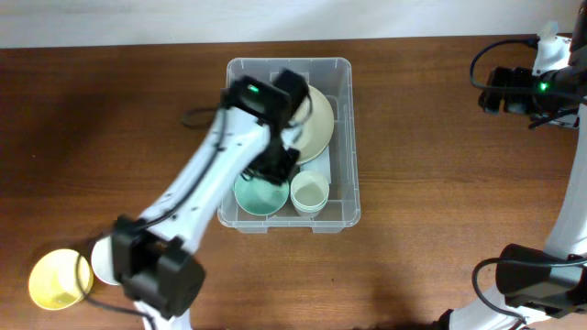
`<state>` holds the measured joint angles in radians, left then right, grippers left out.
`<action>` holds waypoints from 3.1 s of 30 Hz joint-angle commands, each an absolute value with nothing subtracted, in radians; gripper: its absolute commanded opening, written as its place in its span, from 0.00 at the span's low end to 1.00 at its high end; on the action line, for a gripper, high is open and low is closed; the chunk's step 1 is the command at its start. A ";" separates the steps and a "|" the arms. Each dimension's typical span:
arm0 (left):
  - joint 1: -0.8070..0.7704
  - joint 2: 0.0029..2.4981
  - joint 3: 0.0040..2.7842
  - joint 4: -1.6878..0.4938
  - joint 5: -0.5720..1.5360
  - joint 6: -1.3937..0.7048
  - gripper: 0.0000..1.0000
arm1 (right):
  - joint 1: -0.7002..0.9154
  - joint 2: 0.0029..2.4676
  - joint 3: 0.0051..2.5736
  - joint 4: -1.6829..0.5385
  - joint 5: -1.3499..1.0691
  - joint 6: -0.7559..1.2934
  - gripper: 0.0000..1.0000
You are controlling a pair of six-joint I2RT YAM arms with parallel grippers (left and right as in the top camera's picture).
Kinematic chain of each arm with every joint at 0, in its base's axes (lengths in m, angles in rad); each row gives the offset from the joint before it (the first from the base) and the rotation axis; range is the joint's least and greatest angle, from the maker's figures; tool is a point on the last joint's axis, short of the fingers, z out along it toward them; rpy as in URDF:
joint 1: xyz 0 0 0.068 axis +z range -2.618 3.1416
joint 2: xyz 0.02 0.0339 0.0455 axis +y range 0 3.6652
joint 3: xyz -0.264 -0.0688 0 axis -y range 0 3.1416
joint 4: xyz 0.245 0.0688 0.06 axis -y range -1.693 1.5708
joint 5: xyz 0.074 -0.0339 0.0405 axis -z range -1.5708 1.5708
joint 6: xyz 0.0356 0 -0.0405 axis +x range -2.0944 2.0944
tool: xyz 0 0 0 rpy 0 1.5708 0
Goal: Pack container
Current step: 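Place the mint-green bowl in the bin's front left area, then grasp the white bowl rim with the left gripper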
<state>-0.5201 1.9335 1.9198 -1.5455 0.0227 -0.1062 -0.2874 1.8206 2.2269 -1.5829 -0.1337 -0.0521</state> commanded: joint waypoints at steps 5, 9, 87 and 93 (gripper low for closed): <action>-0.186 1.599 2.022 -1.574 -0.122 -0.257 0.48 | -0.288 1.830 2.225 -1.583 -0.148 -0.044 0.98; 0.004 1.518 1.984 -1.608 -0.136 -0.281 0.77 | -0.288 1.830 2.225 -1.582 -0.151 -0.044 0.98; -0.028 1.514 1.399 -1.073 -0.014 -0.214 0.00 | -0.289 1.830 2.225 -1.582 -0.142 -0.044 0.98; -0.238 1.512 1.570 -1.132 -0.014 -0.139 0.00 | -0.286 1.838 2.225 -1.583 -0.145 -0.020 0.98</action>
